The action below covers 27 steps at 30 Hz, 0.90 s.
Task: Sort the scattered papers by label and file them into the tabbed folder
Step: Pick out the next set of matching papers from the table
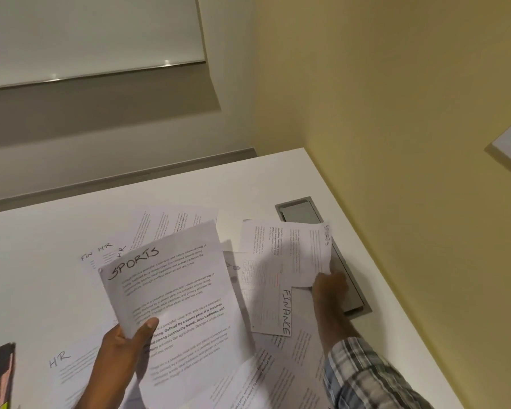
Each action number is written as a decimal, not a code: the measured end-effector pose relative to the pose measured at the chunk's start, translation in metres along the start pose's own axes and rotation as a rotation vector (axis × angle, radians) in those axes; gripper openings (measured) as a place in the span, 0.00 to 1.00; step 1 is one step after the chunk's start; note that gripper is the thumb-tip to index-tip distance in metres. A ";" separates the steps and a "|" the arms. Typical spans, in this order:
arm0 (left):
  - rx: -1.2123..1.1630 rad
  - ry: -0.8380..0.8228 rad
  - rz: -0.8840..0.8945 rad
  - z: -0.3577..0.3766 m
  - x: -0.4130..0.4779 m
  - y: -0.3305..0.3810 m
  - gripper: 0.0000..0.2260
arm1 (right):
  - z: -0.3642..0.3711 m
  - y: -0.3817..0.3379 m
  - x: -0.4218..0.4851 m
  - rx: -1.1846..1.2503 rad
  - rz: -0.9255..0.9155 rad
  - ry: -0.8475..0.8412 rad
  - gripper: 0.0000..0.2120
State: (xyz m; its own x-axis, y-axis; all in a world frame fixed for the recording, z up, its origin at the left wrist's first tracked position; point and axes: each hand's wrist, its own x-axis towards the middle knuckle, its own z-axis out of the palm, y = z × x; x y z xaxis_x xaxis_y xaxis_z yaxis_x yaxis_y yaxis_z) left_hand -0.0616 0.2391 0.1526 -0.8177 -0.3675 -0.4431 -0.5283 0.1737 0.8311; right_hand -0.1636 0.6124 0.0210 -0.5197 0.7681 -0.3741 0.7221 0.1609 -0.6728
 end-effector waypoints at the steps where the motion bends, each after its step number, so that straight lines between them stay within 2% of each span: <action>1: -0.012 -0.007 0.005 -0.001 0.001 0.002 0.24 | -0.007 -0.008 -0.005 0.032 -0.077 0.040 0.09; 4: -0.054 -0.029 0.049 -0.004 0.008 0.005 0.13 | -0.037 -0.045 -0.021 0.027 -0.385 0.208 0.08; 7: -0.090 -0.031 0.082 -0.011 0.006 0.014 0.06 | -0.082 -0.085 -0.041 0.070 -0.744 0.370 0.07; 9: -0.101 -0.061 0.101 -0.014 0.007 0.017 0.04 | -0.116 -0.112 -0.052 0.115 -0.831 0.319 0.07; 13: -0.224 -0.182 0.068 -0.035 0.006 0.026 0.09 | -0.173 -0.164 -0.086 0.175 -0.840 0.135 0.07; 15: -0.295 -0.253 0.061 -0.049 0.001 0.031 0.13 | -0.185 -0.178 -0.101 0.226 -0.817 -0.013 0.06; 18: -0.326 -0.365 0.085 -0.067 -0.006 0.038 0.26 | -0.182 -0.189 -0.123 0.263 -0.743 -0.263 0.07; 22: -0.280 -0.454 0.136 -0.088 -0.016 0.051 0.14 | -0.154 -0.192 -0.162 0.353 -0.588 -0.612 0.08; 27: -0.237 -0.511 0.133 -0.116 -0.024 0.058 0.12 | -0.118 -0.189 -0.218 0.377 -0.473 -0.899 0.06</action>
State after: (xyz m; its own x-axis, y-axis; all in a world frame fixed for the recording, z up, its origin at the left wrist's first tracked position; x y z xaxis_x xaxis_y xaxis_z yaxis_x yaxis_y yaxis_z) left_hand -0.0460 0.1523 0.2501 -0.9110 0.1420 -0.3872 -0.3964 -0.0426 0.9171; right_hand -0.1330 0.4875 0.3048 -0.9640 -0.0823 -0.2528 0.2535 0.0025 -0.9673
